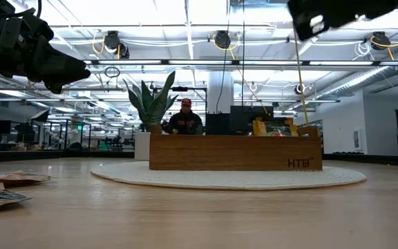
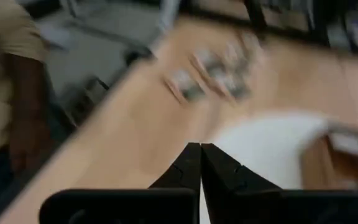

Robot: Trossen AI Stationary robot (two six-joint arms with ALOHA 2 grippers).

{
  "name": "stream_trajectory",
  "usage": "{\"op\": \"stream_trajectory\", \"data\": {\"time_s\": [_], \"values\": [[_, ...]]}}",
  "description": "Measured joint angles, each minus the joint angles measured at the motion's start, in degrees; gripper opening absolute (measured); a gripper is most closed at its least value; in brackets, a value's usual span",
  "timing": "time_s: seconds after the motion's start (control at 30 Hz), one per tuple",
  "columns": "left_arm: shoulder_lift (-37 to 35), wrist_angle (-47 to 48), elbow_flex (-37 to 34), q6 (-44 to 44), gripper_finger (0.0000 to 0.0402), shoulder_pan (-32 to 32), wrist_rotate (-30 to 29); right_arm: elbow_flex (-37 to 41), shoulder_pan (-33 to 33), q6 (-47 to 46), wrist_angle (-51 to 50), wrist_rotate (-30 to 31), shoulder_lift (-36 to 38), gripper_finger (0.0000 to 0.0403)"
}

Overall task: Pick & Place Tea
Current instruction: Put the red tea bag into the middle section of the wooden organizer

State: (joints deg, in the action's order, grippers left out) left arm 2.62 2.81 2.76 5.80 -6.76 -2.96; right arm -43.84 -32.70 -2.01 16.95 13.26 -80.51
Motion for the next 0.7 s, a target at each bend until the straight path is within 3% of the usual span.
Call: {"op": "stream_trajectory", "data": {"time_s": [0.13, 0.3, 0.5, 0.7], "values": [[-0.01, 0.02, 0.00, 0.00, 0.0157, 0.00, 0.00, 6.27, -2.88, 6.37, 16.82, 0.00, 0.02, 0.0000], [-0.01, 0.02, 0.00, 0.00, 0.0157, 0.00, 0.00, 13.92, -4.34, 9.83, 30.80, -0.04, 0.02, 0.0000], [0.00, 0.02, 0.00, 0.00, 0.0157, 0.00, 0.00, 20.15, -4.30, 10.37, 42.47, -0.01, 0.02, 0.0000], [0.00, 0.02, 0.00, 0.00, 0.0157, 0.01, 0.00, 22.83, -4.29, 5.50, 47.50, -1.48, 0.02, 0.0000]]}}
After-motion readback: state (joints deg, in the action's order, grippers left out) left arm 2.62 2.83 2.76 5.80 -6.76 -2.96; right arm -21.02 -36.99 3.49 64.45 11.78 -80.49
